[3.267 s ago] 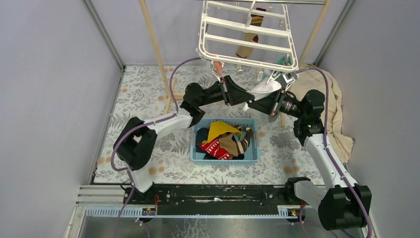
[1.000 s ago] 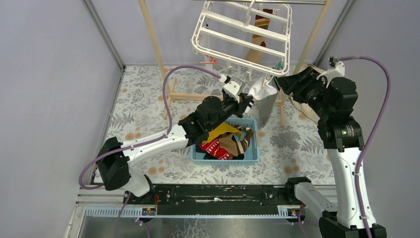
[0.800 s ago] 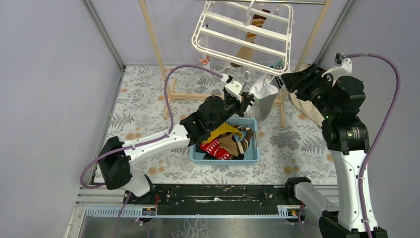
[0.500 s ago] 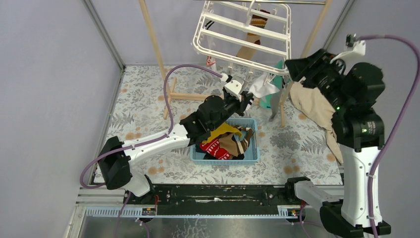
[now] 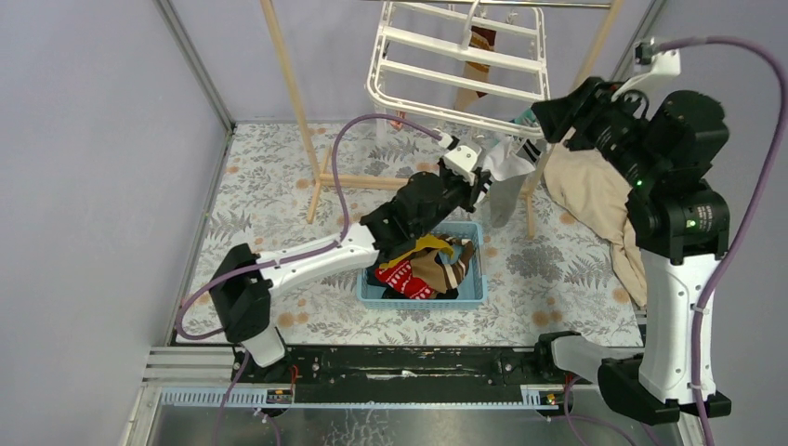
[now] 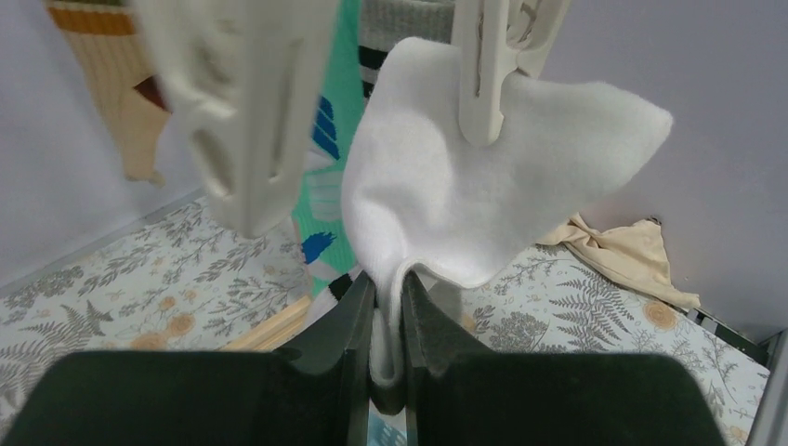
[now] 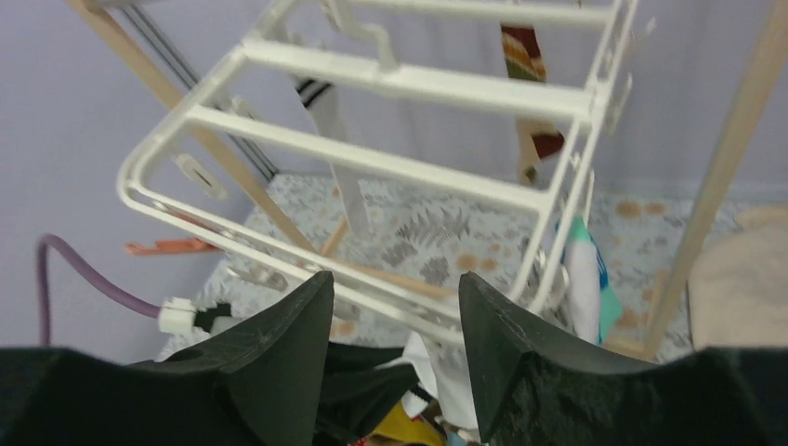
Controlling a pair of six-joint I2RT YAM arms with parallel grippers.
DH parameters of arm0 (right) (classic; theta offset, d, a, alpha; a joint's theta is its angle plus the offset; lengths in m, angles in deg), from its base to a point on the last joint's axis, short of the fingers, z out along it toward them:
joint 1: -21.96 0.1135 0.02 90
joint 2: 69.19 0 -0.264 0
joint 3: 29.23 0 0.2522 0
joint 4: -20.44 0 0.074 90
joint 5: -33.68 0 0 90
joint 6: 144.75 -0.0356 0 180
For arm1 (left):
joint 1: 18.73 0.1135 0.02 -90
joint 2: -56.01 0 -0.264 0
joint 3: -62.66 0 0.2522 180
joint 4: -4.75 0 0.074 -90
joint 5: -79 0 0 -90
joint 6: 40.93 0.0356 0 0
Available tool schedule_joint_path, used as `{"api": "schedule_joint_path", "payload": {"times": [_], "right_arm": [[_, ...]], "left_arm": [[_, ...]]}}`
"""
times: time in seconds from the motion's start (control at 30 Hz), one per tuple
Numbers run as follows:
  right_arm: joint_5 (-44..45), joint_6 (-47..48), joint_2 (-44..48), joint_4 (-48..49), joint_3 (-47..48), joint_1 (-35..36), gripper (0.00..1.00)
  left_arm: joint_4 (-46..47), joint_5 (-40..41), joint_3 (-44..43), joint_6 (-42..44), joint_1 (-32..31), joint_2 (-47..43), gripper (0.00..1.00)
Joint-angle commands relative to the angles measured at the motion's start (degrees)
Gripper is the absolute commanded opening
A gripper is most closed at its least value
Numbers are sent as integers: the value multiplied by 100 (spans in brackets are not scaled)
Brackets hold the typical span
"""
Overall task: Remove the socks clipped to the hanger
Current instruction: Remove the sock from the hanger.
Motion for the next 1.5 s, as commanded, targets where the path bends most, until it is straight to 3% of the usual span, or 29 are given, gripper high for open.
{"api": "schedule_joint_path", "payload": {"times": [0.0, 0.3, 0.47, 0.77, 1.47], "right_arm": [[282, 317, 434, -47, -789, 36, 59], [680, 333, 1313, 324, -2338, 36, 53], [712, 274, 1404, 459, -2687, 35, 51], [1347, 303, 1137, 516, -2440, 36, 50], [1575, 6, 707, 1316, -2515, 114, 51]], "left_arm": [[62, 15, -528, 247, -100, 383, 0], [-180, 116, -1319, 379, -181, 993, 0], [-210, 417, -1474, 609, -270, 1122, 0], [-23, 1062, -1352, 880, -517, 1100, 0], [97, 1307, -1256, 1049, -671, 1016, 0]]}}
